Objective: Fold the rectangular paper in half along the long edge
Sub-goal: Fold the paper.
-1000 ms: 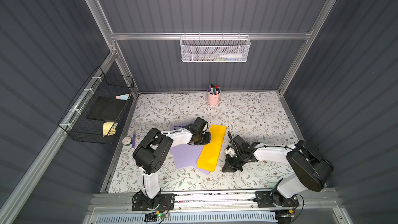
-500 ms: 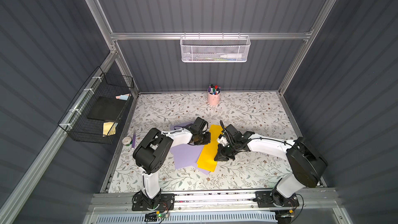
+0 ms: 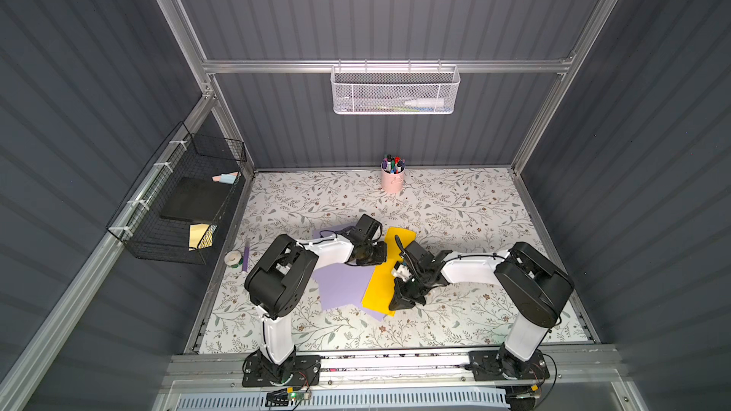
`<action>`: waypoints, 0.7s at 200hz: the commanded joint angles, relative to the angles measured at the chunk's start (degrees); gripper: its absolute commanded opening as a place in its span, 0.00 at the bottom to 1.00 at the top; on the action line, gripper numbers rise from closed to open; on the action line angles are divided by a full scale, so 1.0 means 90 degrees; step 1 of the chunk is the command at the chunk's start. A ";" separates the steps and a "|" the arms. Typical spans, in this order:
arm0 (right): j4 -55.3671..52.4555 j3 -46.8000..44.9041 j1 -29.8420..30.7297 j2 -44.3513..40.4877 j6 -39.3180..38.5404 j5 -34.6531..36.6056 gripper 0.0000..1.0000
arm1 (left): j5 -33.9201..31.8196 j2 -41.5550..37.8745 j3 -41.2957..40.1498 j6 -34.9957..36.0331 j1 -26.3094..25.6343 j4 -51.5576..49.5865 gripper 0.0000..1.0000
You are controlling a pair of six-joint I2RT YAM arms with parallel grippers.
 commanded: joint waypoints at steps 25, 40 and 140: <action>-0.0536 -0.1372 -0.0172 -0.0170 0.0120 0.0383 0.00 | -0.0350 0.0521 -0.0176 0.0176 -0.0024 -0.0855 0.00; -0.0777 -0.1483 -0.0390 -0.0446 -0.0015 0.0449 0.00 | -0.0347 0.0520 -0.0179 0.0186 -0.0025 -0.0867 0.00; -0.2561 -0.0986 -0.1538 -0.2351 -0.0879 0.0752 0.00 | -0.0379 0.0521 -0.0224 0.0186 -0.0023 -0.0877 0.00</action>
